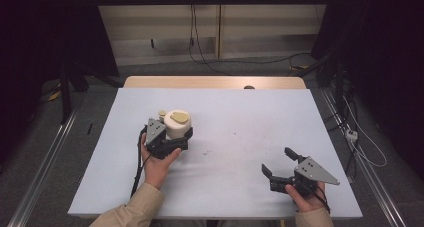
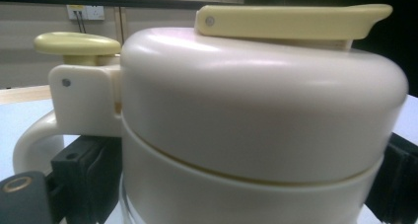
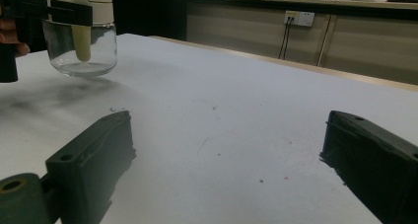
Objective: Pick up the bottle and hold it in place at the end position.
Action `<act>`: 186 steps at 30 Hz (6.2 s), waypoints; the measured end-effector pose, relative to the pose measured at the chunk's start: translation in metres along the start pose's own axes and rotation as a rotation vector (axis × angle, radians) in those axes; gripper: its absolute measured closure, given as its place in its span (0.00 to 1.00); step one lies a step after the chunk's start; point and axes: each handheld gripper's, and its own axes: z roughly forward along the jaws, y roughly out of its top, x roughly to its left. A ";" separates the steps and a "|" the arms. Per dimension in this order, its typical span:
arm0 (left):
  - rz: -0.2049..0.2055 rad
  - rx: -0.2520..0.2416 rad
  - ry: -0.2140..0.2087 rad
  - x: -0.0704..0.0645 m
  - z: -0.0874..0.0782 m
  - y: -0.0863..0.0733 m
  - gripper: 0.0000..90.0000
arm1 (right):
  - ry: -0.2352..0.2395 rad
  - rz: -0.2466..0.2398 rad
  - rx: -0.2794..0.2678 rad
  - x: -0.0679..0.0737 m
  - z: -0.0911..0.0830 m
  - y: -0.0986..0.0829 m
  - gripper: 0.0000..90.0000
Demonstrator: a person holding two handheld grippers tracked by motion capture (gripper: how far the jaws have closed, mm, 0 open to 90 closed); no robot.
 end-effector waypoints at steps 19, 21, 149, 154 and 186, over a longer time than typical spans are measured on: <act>0.014 0.001 -0.040 -0.008 0.016 0.005 0.07 | 0.003 -0.001 0.002 0.000 0.000 0.000 0.05; 0.011 0.002 -0.042 -0.009 0.017 0.005 0.07 | 0.005 -0.002 0.001 0.000 0.000 0.000 0.05; 0.010 0.087 -0.120 -0.046 0.106 0.007 0.07 | 0.006 0.004 -0.003 -0.004 0.000 -0.001 0.05; 0.017 0.091 -0.121 -0.048 0.108 0.007 0.07 | 0.003 0.008 -0.004 -0.005 0.000 -0.001 0.05; 0.026 0.096 -0.117 -0.056 0.120 0.003 0.07 | 0.009 0.007 -0.002 -0.005 0.000 -0.001 0.05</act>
